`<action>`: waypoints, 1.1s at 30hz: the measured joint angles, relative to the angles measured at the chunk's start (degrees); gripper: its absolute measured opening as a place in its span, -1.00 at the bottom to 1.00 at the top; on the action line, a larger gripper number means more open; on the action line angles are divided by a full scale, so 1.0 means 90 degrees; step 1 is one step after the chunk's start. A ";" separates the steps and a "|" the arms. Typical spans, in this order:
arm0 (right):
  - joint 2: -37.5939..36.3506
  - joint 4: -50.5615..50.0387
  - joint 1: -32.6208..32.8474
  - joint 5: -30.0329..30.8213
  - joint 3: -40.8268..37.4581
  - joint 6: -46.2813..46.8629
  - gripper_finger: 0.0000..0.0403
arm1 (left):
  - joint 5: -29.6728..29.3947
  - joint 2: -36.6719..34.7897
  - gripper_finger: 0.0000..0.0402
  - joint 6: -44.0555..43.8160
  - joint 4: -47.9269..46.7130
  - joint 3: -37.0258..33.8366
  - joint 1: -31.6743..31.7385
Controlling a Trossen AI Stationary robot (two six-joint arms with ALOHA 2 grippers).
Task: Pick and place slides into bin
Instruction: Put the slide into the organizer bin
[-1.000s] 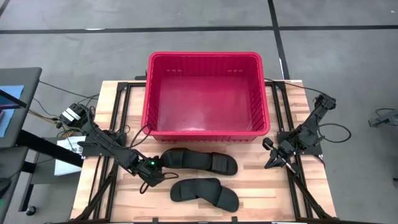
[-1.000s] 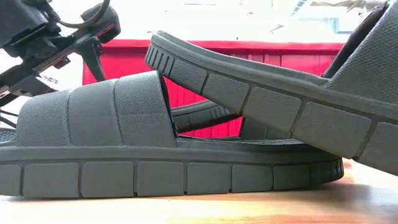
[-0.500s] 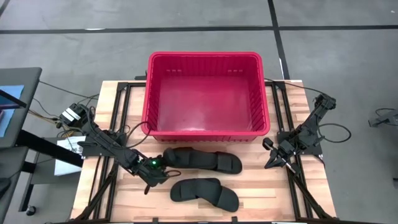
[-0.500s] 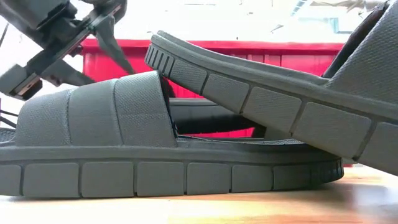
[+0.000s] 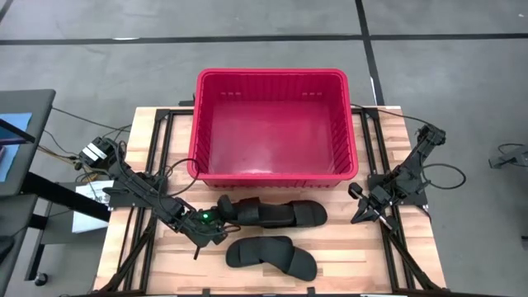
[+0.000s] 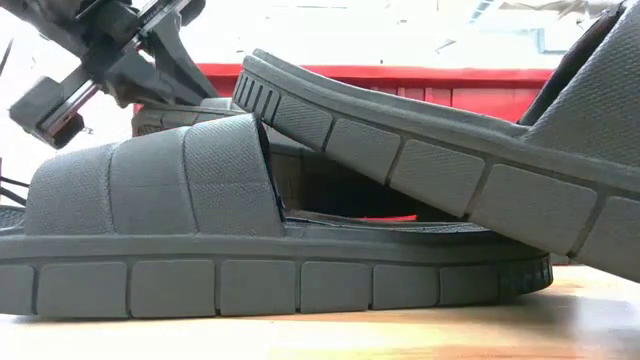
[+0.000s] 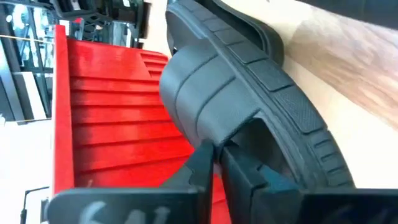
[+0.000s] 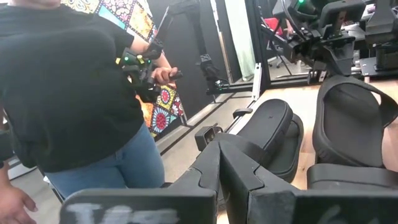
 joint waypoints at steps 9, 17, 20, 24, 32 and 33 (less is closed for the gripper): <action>0.0000 0.0000 0.0002 0.0000 0.0000 -0.0002 -1.00 | 0.0040 -0.0002 -0.99 -0.0395 -0.0031 0.0036 0.0015; 0.0000 0.0000 0.0000 -0.0001 0.0000 -0.0001 -1.00 | -0.0069 -0.0224 -1.00 -0.0485 -0.0316 0.0344 -0.0063; 0.0000 0.0000 0.0000 -0.0001 0.0000 -0.0002 -1.00 | -0.0336 -0.0413 -1.00 -0.0549 -0.0643 0.0465 -0.0077; 0.0002 0.0000 0.0000 -0.0001 0.0000 -0.0002 -1.00 | -0.0735 -0.0681 -1.00 -0.0560 -0.1027 0.0690 -0.0112; 0.0000 0.0000 0.0000 -0.0001 0.0000 -0.0002 -1.00 | -0.1221 -0.0982 -1.00 -0.0457 -0.1574 0.1546 -0.0121; 0.0002 0.0000 0.0000 0.0000 -0.0002 0.0000 -1.00 | -0.1276 -0.0998 -1.00 -0.0394 -0.1594 0.1681 -0.0121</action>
